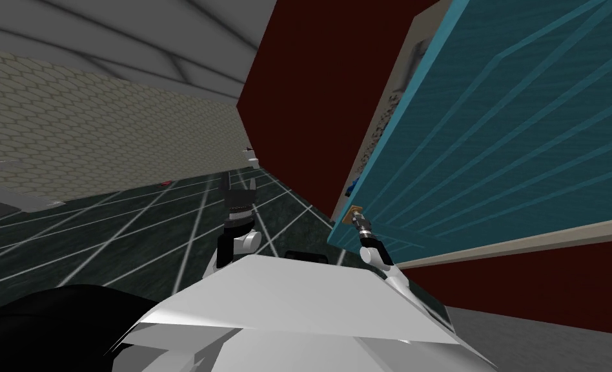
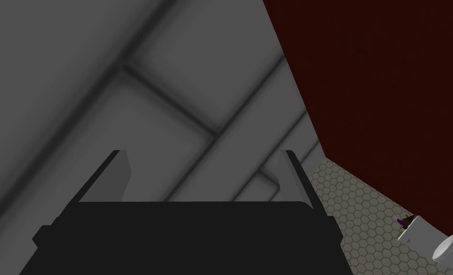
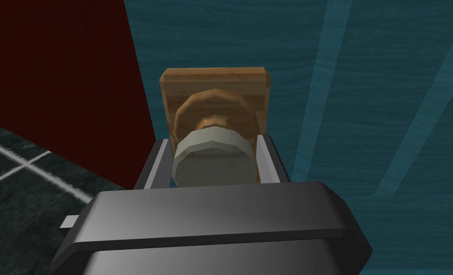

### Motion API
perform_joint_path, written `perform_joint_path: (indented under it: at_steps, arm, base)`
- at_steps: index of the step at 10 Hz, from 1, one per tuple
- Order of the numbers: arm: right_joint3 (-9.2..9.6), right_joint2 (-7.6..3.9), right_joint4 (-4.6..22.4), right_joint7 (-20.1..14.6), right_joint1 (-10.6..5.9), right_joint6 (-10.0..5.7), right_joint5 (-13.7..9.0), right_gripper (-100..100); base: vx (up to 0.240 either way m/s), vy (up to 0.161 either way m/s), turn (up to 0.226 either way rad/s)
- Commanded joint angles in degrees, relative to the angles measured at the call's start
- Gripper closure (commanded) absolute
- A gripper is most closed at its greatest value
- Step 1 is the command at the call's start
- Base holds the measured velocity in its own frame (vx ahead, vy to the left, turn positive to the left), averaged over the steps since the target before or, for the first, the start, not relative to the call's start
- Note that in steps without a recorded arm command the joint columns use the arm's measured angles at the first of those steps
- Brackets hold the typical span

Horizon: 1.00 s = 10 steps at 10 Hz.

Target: Pull the door open

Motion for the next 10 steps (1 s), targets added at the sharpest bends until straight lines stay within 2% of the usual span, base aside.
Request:
perform_joint_path:
  at_steps: [1,2,4,5,6,7,10]
  arm:
    - [1.10,-0.79,-0.49,-0.93,0.76,-0.49,0.16,100]
    - [1.87,-1.64,-0.93,-1.72,1.30,-0.94,0.25,100]
    - [2.72,-2.56,-1.40,-2.59,1.88,-1.44,0.35,100]
    - [2.43,-2.46,-1.05,-2.40,1.52,-1.51,0.35,100]
    - [3.43,-3.50,-1.39,-3.45,2.23,-2.18,0.57,100]
    - [3.66,-3.78,-1.49,-3.71,2.39,-2.37,0.63,100]
    - [5.46,-6.07,-2.32,-5.80,3.68,-3.92,1.05,100]
  base:
    - [-0.199,-0.079,0.107]
    - [-0.219,-0.052,0.140]
    - [-0.212,-0.046,0.102]
    - [-0.096,-0.013,0.021]
    - [-0.155,-0.030,0.131]
    - [-0.209,-0.089,0.115]
    - [-0.231,-0.076,0.144]
